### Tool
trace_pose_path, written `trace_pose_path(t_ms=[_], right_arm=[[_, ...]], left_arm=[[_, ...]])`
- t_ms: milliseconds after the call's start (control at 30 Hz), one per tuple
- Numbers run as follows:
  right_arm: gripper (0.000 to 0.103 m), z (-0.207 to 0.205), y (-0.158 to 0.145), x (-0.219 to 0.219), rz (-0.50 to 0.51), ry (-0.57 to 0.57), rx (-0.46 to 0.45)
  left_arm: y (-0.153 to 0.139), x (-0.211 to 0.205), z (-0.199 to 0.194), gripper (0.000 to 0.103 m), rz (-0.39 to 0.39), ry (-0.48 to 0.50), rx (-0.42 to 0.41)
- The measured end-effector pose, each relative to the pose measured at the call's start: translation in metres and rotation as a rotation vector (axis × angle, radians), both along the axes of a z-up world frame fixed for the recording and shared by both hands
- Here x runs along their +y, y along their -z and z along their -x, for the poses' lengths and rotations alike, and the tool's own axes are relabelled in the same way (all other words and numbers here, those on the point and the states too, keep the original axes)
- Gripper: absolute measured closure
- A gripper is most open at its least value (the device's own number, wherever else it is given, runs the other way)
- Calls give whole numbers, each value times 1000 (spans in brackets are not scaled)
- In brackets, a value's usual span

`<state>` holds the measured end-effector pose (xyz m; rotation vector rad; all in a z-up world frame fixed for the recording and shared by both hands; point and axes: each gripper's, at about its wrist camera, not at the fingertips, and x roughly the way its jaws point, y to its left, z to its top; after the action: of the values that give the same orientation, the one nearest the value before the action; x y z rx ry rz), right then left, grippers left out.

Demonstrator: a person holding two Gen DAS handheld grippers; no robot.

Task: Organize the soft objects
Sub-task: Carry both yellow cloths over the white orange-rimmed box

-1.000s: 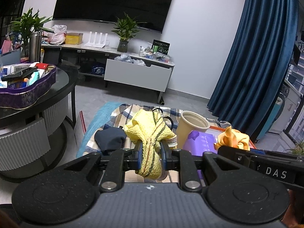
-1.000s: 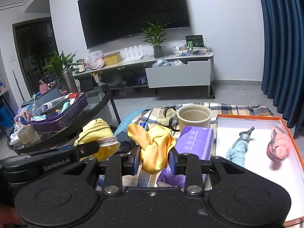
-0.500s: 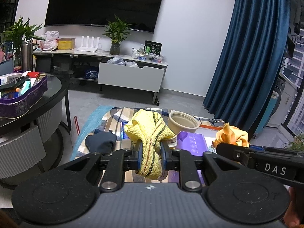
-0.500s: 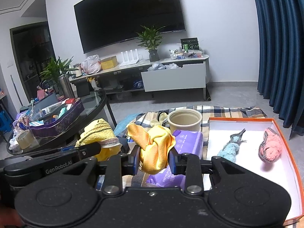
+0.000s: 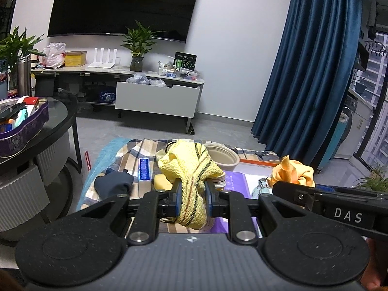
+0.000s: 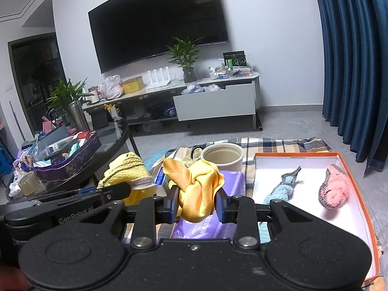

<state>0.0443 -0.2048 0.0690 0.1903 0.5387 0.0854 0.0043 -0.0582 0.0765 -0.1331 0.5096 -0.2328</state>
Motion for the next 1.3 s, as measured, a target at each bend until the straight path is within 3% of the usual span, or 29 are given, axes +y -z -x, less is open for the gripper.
trace_pose_path(t_ms=[1300], right_arm=[[65,21,3,-73,-42,125,5]], left_arm=[[2,-62,-6,82,-34,140,5]])
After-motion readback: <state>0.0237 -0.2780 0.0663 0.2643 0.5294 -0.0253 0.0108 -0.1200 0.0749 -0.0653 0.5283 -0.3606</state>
